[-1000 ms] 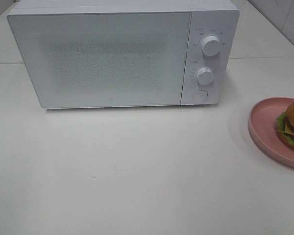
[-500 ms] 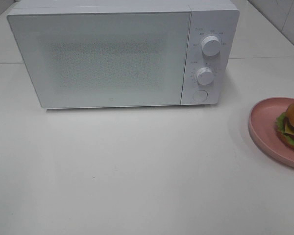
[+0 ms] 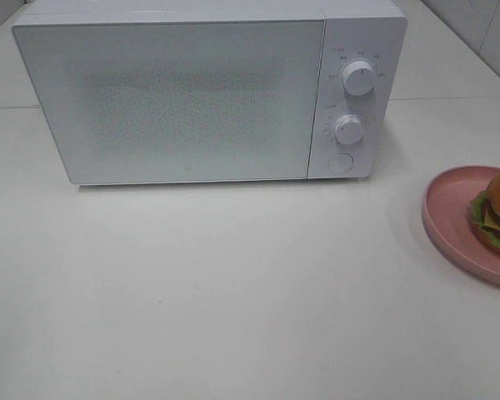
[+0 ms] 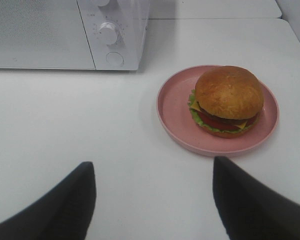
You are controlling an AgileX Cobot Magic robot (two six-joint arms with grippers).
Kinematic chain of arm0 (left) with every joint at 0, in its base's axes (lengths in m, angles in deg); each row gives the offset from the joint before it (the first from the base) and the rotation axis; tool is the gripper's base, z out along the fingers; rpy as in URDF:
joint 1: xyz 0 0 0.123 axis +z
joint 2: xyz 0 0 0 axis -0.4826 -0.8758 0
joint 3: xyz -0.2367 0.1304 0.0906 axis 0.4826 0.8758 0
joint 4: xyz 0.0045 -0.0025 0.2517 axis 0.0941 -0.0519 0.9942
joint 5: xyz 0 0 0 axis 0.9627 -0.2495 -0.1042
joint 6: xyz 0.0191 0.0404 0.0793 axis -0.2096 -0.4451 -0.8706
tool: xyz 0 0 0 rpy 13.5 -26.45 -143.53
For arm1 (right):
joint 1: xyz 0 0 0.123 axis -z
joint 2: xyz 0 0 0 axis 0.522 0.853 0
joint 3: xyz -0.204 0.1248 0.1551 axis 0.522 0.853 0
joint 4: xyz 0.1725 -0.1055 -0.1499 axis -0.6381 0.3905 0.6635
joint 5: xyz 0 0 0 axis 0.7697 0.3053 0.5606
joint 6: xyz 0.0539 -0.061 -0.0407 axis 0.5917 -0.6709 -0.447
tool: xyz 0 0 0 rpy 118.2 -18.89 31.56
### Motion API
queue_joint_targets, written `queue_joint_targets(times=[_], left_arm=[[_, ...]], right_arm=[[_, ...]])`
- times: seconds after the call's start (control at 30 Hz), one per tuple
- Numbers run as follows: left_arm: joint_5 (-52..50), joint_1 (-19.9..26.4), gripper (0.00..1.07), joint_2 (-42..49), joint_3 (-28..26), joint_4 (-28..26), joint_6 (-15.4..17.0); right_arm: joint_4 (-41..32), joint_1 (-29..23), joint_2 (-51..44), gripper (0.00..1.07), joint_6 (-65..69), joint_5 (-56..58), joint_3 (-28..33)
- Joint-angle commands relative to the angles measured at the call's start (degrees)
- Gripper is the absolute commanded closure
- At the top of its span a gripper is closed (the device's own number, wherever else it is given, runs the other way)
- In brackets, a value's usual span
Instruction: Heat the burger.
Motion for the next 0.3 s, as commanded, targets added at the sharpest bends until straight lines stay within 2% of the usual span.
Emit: queue_joint_targets(times=[0.03,0.3], left_arm=[[-1.0,0.0,1.06,1.3,0.3,-0.1,0.5],[-1.0,0.0,1.06,1.3,0.3,-0.1,0.5]], right_arm=[[0.2,0.4,-1.5,0.43,-0.3,-0.7,0.0],[0.2,0.4,-1.5,0.43,-0.3,-0.7,0.0]])
